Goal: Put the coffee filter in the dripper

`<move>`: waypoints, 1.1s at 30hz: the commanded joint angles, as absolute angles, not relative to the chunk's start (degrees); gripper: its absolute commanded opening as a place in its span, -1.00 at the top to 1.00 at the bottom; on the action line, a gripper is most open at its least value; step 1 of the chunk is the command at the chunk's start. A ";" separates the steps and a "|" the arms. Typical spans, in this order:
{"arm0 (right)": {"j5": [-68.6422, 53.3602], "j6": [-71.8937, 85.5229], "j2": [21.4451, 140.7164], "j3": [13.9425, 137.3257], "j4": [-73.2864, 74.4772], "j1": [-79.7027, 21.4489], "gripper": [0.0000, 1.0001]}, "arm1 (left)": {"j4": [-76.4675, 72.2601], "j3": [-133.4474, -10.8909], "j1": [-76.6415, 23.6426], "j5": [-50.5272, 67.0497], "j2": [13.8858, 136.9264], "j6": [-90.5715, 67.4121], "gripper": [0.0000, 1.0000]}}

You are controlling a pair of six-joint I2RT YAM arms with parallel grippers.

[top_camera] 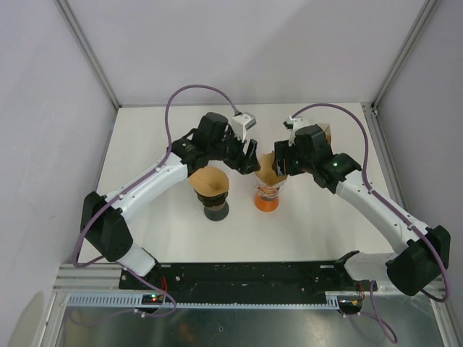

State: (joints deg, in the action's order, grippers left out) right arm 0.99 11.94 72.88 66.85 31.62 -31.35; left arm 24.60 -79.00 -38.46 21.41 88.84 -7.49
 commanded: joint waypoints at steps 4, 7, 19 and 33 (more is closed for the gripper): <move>0.70 11.33 71.05 67.48 29.97 -31.03 -0.27 | 23.62 -81.76 -38.75 22.99 86.65 -6.46 -0.55; 0.73 11.25 70.82 67.72 29.95 -30.98 -0.28 | 23.63 -82.08 -38.76 23.45 86.81 -6.42 -0.57; 1.16 10.97 73.64 67.68 31.00 -30.94 -0.28 | 23.62 -80.62 -38.60 20.31 88.32 -4.76 -0.59; 2.45 10.21 77.66 67.33 31.83 -30.94 -0.25 | 23.61 -78.24 -38.65 19.51 89.83 -3.00 -0.54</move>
State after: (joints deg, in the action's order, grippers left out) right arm 1.65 11.29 76.95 66.85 32.56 -31.24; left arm 24.60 -78.70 -38.46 19.90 89.67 -4.60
